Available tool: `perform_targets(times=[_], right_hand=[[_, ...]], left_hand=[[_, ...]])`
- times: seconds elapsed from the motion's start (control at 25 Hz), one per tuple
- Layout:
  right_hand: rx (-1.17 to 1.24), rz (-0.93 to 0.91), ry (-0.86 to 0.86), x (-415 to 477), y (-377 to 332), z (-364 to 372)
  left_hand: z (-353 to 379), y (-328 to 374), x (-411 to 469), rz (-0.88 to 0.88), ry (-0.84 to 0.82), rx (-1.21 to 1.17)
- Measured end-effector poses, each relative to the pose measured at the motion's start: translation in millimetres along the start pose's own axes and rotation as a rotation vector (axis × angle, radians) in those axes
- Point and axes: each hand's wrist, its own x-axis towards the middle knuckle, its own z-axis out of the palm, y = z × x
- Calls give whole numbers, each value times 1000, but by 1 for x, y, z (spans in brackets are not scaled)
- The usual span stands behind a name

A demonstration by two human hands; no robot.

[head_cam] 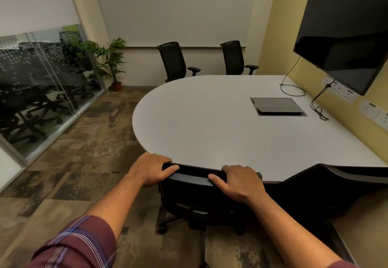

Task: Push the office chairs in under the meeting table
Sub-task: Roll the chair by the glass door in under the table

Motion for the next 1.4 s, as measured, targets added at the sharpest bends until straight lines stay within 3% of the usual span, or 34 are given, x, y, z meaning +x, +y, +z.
perform_targets(times=[0.6, 1.4], right_hand=[[-5, 43, -66, 6, -14, 0], [-21, 79, -30, 40, -33, 9]], left_hand=[[-1, -16, 6, 56, -17, -8], [-2, -55, 43, 96, -67, 17]])
